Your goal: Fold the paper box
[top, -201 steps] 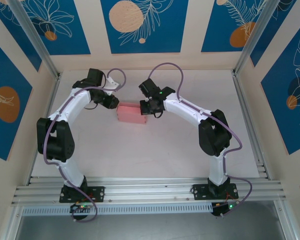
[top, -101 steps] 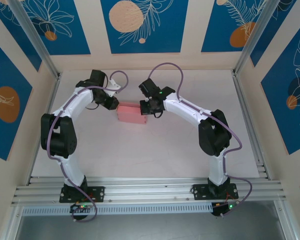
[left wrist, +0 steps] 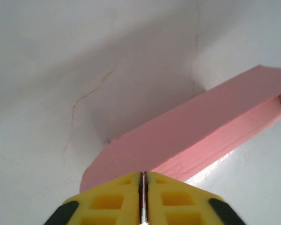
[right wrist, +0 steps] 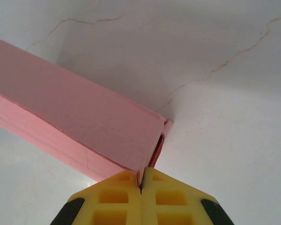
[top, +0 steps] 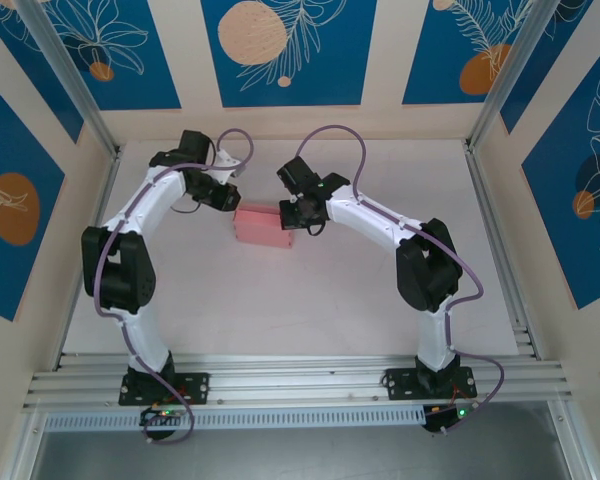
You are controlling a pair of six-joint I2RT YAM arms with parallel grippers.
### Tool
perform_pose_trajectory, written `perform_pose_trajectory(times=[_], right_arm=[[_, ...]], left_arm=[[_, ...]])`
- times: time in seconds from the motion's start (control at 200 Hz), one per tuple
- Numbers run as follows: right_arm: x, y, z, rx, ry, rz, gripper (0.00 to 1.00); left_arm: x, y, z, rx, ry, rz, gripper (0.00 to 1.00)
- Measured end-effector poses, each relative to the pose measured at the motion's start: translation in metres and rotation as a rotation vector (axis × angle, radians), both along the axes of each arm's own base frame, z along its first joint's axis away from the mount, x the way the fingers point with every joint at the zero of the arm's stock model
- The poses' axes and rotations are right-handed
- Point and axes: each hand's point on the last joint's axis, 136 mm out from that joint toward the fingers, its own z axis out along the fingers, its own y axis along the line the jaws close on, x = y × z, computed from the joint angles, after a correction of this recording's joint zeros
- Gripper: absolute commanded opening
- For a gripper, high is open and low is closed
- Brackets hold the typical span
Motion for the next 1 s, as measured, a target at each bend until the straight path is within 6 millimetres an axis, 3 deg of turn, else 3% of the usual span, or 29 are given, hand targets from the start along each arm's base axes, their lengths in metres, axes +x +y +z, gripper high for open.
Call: perform_pose_trajectory(times=[0.06, 0.425, 0.705, 0.885, 1.0], right_arm=[[0.0, 0.001, -0.001, 0.001, 0.0, 0.001, 0.0], [-0.001, 0.002, -0.001, 0.001, 0.001, 0.004, 0.0], [-0.001, 0.002, -0.001, -0.001, 0.002, 0.005, 0.0], [-0.001, 0.002, -0.001, -0.001, 0.003, 0.005, 0.0], [-0.001, 0.002, -0.001, -0.001, 0.003, 0.005, 0.0]], left_arm=[[-0.002, 0.0, -0.001, 0.0, 0.012, 0.005, 0.36], [-0.002, 0.016, -0.002, 0.124, -0.107, -0.076, 0.43], [0.007, 0.02, -0.004, 0.216, -0.237, -0.227, 0.4], [0.011, 0.02, -0.018, 0.236, -0.221, -0.262, 0.33], [0.013, 0.02, -0.025, 0.236, -0.205, -0.264, 0.23]])
